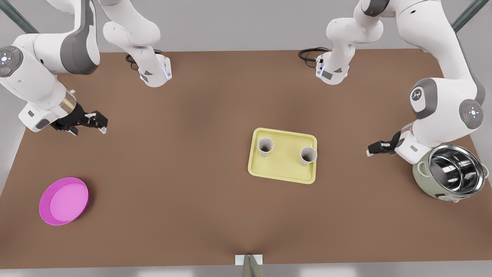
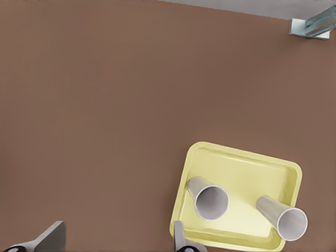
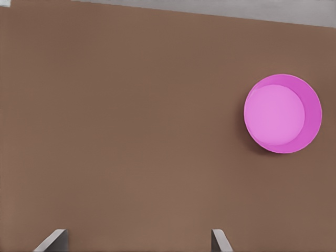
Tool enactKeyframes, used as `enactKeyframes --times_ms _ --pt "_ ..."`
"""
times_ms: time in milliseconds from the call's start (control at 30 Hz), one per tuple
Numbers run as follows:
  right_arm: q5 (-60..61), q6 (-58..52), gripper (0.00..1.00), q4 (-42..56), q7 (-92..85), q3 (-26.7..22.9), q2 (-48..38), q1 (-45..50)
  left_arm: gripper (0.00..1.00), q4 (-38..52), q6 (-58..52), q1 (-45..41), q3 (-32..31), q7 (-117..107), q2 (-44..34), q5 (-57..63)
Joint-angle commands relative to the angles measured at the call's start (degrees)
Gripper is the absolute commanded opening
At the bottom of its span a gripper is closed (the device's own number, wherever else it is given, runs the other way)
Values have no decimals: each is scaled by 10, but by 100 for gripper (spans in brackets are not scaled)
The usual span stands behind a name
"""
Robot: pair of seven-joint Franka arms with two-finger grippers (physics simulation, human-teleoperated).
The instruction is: Use the left arm to pick up the white IKEA cup from the tray and place it on the middle-left position; use the right arm to pick up the white IKEA cup from the tray and place it on the middle-right position
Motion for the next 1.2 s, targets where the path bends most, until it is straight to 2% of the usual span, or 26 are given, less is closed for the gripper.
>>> enactKeyframes --times_ms 0,167,233,300,367,400,467,567,733,800,1167 --pt "1 7 100 3 -6 0 4 -33 100 0 44 -3 -1 -23 0 -5" --pt "1 15 100 10 4 12 38 -23 100 0 53 -17 -2 -18 2 26" --pt "1 28 100 61 103 15 109 53 100 16 55 -63 -2 -24 25 100" --pt "1 29 100 78 255 15 149 158 100 19 60 -63 -1 -23 30 96" --pt "1 79 100 102 424 15 204 247 100 26 94 -63 -2 -20 45 54" --pt "2 95 100 122 474 15 235 284 100 28 91 -60 -2 -18 45 41" --pt "1 129 100 153 559 15 283 348 100 29 90 -95 -2 -64 54 111" --pt "2 197 100 153 618 15 337 407 100 29 90 -71 -1 -72 53 67" --pt "2 229 100 154 637 15 372 430 100 31 92 -82 -2 -121 58 88" --pt "3 277 100 155 651 15 388 434 100 31 92 -82 -2 -121 58 88" --pt "1 300 100 160 645 15 447 449 100 29 91 -95 -5 -97 58 94"
